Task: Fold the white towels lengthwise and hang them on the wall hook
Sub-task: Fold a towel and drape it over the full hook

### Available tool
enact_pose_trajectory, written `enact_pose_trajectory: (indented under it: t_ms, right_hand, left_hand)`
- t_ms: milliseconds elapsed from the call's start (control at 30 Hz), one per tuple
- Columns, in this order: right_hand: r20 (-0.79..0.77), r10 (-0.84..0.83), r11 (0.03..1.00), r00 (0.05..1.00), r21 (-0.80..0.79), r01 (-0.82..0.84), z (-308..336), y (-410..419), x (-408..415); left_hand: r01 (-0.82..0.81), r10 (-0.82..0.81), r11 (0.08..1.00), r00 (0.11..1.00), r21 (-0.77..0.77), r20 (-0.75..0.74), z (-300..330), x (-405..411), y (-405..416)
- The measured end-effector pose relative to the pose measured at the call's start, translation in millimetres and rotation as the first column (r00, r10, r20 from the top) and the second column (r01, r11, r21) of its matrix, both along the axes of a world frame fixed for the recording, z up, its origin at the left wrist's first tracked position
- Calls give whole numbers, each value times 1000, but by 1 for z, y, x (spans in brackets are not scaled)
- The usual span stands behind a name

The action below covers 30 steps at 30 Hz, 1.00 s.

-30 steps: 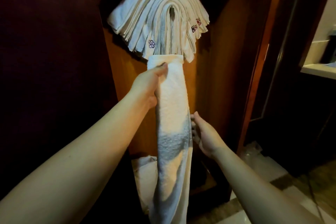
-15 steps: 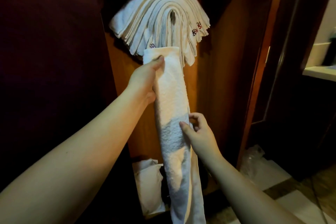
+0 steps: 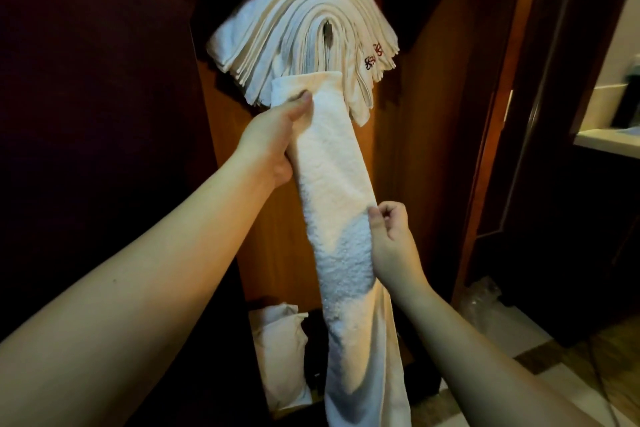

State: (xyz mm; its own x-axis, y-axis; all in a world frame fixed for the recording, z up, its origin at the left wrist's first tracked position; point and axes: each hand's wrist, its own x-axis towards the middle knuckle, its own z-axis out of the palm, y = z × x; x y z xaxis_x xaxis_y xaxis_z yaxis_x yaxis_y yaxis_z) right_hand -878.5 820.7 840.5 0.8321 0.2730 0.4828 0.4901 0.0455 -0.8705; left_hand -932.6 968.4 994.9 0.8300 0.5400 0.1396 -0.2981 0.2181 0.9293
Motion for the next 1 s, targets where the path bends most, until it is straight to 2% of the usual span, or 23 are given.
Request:
enact_pose_trajectory:
  t_ms: [67, 133, 167, 233, 267, 333, 500, 633, 733, 900, 1000]
  right_hand:
    - [-59, 67, 997, 996, 29, -65, 3, 0, 6]
    - [-186, 233, 971, 955, 0, -237, 2, -3, 16]
    - [-290, 366, 926, 884, 16, -378, 0, -7, 21]
    - [-492, 568, 780, 660, 68, -622, -3, -16, 28]
    - [-549, 617, 698, 563, 53, -714, -5, -21, 30]
    - [-598, 649, 593, 471, 9, -805, -6, -27, 30]
    - [-620, 656, 515, 429, -48, -856, -6, -33, 24]
    - [-602, 644, 585, 472, -11, -811, -14, -33, 18]
    - [-594, 673, 613, 439, 117, -781, -16, -33, 14]
    - [-577, 772, 561, 268, 419, -714, -26, -31, 11]
    - [-602, 756, 560, 257, 390, -731, -27, -30, 10]
  left_hand:
    - [1, -1, 999, 1000, -37, 5, 1, -1, 0]
    - [10, -10, 998, 1000, -54, 5, 2, -1, 0]
    - [18, -18, 998, 1000, -57, -1, 2, -1, 0]
    - [37, -39, 997, 999, -68, -26, 2, -1, 0]
    - [50, -53, 996, 998, -76, -42, 2, -1, 1]
    - [72, -78, 993, 994, -90, -71, 1, 1, 2]
    - [106, -117, 991, 984, -83, -137, 1, 6, 2]
    - [119, -128, 991, 974, -58, -186, 2, 16, 4]
    - [101, -108, 994, 971, -46, -215, -1, 29, 8]
    - [43, -66, 995, 964, -91, -258, -13, 62, 17]
    - [-3, -14, 998, 954, -58, -299, -19, 76, 26]
